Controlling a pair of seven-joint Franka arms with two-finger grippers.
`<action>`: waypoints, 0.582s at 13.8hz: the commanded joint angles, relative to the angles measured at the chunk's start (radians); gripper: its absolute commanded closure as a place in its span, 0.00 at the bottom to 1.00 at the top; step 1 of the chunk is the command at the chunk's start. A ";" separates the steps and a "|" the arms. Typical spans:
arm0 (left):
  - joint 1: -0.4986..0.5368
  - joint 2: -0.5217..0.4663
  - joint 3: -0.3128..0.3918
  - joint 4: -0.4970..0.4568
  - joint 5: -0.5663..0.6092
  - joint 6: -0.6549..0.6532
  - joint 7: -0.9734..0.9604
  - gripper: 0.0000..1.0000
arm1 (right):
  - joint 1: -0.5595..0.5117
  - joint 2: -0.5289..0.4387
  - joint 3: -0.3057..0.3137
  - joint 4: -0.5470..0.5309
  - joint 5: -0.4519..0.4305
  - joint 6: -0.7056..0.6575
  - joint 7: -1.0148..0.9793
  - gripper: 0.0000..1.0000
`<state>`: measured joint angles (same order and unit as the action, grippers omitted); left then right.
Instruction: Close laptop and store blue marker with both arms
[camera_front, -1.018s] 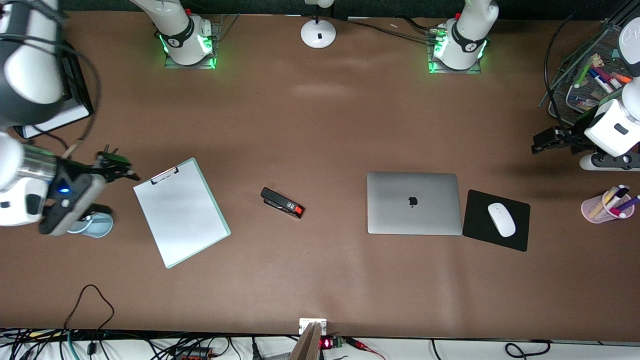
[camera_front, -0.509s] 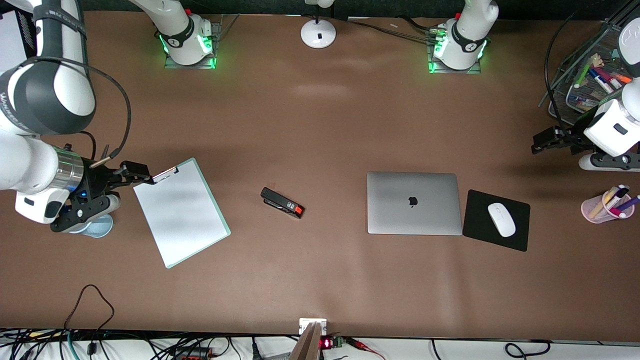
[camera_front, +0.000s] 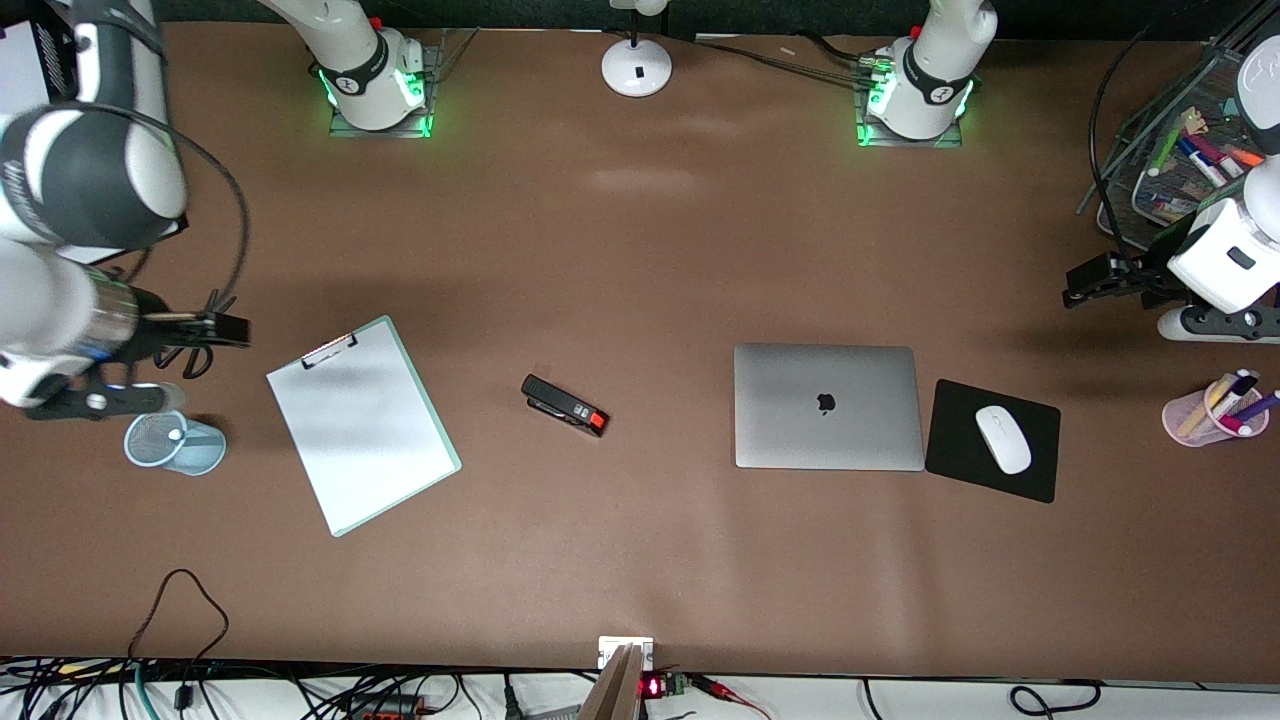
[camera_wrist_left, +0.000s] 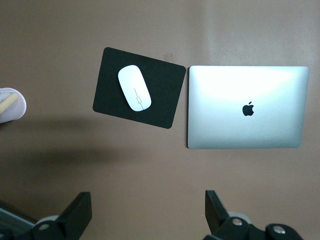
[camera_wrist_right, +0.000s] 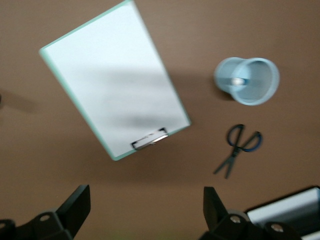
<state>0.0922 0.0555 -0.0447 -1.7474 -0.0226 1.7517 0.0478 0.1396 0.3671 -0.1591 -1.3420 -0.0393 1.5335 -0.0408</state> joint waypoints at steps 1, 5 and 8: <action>0.004 0.004 0.000 0.014 -0.022 -0.012 0.026 0.00 | -0.112 -0.075 0.015 -0.045 0.002 0.005 -0.043 0.00; 0.006 0.006 0.000 0.014 -0.022 -0.012 0.027 0.00 | -0.207 -0.125 0.131 -0.051 0.007 0.010 -0.037 0.00; 0.006 0.006 0.000 0.014 -0.022 -0.012 0.027 0.00 | -0.210 -0.126 0.133 -0.049 0.054 0.010 -0.034 0.00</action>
<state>0.0922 0.0564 -0.0447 -1.7474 -0.0231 1.7517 0.0479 -0.0497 0.2656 -0.0425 -1.3543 -0.0200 1.5337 -0.0826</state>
